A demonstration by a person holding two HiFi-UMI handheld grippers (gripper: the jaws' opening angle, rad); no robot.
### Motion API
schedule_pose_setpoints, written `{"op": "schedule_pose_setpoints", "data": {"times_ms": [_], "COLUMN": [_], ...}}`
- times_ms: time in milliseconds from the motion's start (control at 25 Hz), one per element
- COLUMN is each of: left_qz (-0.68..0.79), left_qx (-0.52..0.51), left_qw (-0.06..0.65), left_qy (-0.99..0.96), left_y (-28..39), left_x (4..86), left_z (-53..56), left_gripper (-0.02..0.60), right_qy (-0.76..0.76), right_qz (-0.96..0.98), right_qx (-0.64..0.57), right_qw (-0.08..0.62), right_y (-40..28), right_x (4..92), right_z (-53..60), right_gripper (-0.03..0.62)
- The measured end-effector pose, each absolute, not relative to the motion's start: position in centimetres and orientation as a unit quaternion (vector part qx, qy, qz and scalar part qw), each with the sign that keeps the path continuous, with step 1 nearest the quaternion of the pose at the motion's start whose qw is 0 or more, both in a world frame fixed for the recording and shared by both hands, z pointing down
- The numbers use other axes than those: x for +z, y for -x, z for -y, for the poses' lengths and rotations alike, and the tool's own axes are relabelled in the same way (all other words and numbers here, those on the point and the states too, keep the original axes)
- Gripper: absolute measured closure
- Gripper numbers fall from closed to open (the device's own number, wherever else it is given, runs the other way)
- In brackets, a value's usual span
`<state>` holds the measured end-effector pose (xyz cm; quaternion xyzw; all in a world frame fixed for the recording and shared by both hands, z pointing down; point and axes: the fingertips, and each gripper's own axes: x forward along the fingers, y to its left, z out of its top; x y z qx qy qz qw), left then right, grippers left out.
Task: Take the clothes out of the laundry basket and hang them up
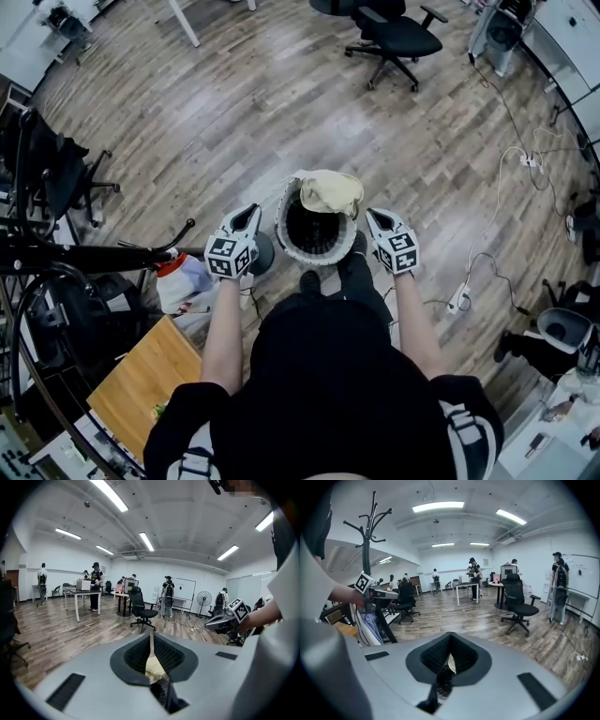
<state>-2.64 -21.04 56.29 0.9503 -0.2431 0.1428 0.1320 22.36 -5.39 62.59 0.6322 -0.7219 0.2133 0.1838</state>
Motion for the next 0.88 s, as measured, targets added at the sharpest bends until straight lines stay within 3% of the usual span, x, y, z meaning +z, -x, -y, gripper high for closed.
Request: {"op": "schedule_pose_setpoints", "data": {"times_ms": [880], "left_qz": [0.242], "left_qx": [0.216], "left_qw": [0.170], "left_qy": [-0.931], "left_y": [-6.4], "left_x": [63.8], "left_z": [25.6], "left_gripper": [0.541], "right_qy": [-0.590], "right_qz": [0.730], "right_qx": [0.292], "right_qw": [0.186], "right_y": [-29.4], "right_x": [71.2], "right_z": [12.2], "right_gripper": [0.586]}}
